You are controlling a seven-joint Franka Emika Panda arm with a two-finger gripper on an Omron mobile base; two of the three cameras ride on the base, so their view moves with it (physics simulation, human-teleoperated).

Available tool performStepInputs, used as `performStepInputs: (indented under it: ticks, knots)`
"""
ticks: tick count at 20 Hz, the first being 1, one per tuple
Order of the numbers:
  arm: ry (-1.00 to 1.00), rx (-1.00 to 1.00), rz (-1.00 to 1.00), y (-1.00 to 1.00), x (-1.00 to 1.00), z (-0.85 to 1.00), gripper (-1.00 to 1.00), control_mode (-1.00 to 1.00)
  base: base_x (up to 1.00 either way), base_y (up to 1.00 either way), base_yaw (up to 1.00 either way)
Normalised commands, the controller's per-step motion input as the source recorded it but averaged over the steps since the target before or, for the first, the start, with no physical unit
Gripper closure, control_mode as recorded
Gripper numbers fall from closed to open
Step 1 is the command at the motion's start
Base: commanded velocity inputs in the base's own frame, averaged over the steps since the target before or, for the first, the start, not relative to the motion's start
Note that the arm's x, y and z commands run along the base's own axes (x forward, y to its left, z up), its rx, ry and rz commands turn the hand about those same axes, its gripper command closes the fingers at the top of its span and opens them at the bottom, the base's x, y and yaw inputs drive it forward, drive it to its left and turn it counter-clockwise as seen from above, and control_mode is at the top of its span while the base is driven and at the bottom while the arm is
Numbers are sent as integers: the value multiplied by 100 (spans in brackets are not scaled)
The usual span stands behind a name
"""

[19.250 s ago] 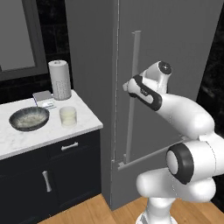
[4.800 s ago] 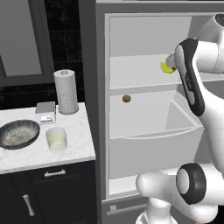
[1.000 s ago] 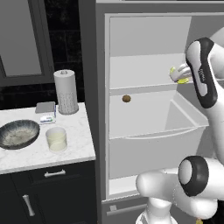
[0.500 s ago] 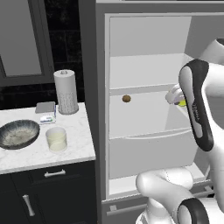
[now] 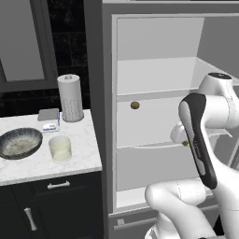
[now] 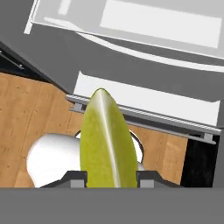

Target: Grab a lemon wedge from the fridge and one ice cube from the ice bowl, and put them in the glass of lemonade.

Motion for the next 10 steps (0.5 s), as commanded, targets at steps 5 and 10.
performStepInputs:
  ticks: [5,10]
  knots:
    - [7,0,-3,3,-34,-17,100,-100,0,0,0]
    - [-1,0,-6,6,-24,-3,100,-100,0,0,0]
